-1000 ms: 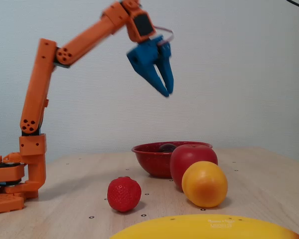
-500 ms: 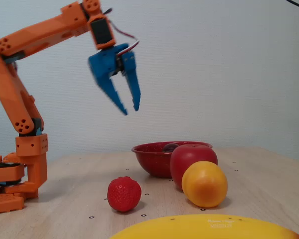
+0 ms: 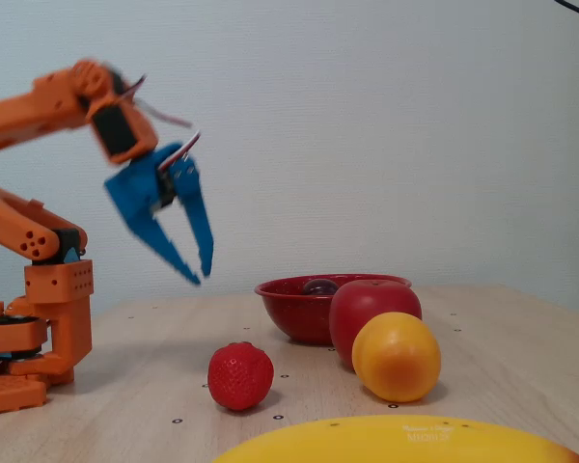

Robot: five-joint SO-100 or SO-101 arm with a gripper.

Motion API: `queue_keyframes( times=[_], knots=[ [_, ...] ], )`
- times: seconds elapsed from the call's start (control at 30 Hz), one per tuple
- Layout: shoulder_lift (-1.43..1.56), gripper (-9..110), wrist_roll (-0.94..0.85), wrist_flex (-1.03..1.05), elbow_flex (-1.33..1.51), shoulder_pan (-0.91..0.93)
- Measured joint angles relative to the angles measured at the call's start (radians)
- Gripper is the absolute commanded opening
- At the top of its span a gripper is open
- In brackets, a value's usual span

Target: Put the plum in the red bowl.

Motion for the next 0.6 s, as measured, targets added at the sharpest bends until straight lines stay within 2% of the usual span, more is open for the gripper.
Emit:
queue_keyframes(
  times=[0.27,0.37,0.5,0.6],
  knots=[
    [0.417,0,0.006,-0.261,0.454,0.005],
    [0.499,0,0.002,-0.235,0.522,0.006],
    [0.603,0,-0.081,-0.187,0.604,0.008],
    [0.621,0,-0.264,-0.190,0.667,0.006]
  ],
)
